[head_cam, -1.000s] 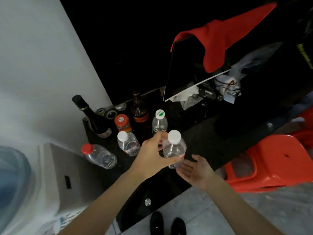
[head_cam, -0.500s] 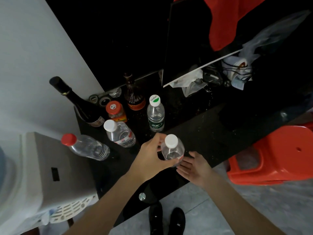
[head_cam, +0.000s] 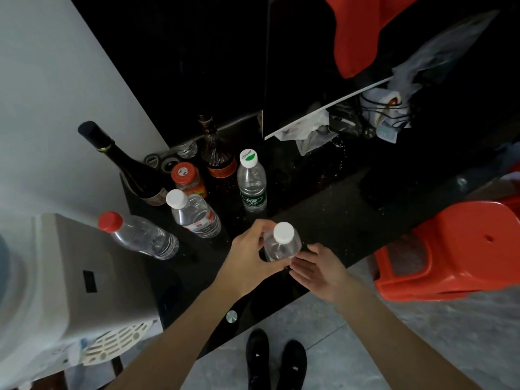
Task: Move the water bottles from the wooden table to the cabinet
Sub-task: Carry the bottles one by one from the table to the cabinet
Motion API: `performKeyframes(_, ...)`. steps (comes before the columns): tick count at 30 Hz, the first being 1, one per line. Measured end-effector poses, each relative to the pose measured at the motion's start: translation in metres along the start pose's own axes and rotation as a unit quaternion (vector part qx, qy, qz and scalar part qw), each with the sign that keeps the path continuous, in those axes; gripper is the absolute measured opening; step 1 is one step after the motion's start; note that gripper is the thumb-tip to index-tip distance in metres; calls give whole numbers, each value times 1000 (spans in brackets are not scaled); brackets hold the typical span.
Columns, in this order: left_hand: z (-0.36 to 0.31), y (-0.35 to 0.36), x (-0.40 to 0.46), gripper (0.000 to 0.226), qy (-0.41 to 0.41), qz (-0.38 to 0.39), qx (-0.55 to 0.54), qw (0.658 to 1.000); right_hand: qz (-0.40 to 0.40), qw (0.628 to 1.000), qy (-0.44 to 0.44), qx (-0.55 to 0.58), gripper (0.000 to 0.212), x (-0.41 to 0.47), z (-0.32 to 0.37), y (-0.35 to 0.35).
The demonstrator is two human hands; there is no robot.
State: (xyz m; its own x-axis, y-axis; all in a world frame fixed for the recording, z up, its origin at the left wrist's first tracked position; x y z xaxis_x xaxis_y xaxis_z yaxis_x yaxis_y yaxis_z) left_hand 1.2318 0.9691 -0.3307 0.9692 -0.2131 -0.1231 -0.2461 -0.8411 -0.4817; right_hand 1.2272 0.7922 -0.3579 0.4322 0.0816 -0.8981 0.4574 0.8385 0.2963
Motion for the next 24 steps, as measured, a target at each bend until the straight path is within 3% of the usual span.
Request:
performKeyframes(5, -5, -4, -5, 67, -19, 26, 36, 999, 13, 1000, -4, -17, 48, -12, 1, -7)
performKeyframes(10, -25, -22, -14, 110, -77, 113, 162, 977, 15, 998, -39, -52, 44, -42, 12, -7)
performKeyframes(14, -56, -57, -30, 99, -97, 82, 235, 964, 6, 987, -81, -137, 37, -86, 22, 5)
performKeyframes(17, -86, -79, -44, 87, -63, 33, 339, 938, 1, 969, -136, -205, 26, -123, 37, 19)
performKeyframes(19, -105, -90, -53, 83, -29, 5, 405, 914, 9, 953, -170, -250, 12, -148, 46, 30)
performKeyframes(21, -121, -99, -61, 81, 0, -28, 432, 901, 14, 924, -218, -314, 11, -169, 52, 42)
performKeyframes(23, -138, -109, -71, 81, 15, -65, 436, 898, 26, 868, -277, -411, 15, -193, 53, 56)
performKeyframes(24, -146, -116, -77, 81, 15, -80, 440, 894, 34, 832, -307, -460, 29, -205, 53, 64)
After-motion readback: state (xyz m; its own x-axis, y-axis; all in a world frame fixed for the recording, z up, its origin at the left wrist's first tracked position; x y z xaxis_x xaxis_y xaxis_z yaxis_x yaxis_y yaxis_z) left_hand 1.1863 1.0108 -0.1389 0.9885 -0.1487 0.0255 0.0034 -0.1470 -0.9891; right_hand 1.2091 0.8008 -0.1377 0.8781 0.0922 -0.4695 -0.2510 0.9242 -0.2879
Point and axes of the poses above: each hand's wrist, its own x-axis towards the middle knuckle, its own y-axis out of the palm, z = x × y, the point moved 1 cm from there along x, towards the middle knuckle, and after that the axes turned 2 degrees about -y, right-handed, at the moved point
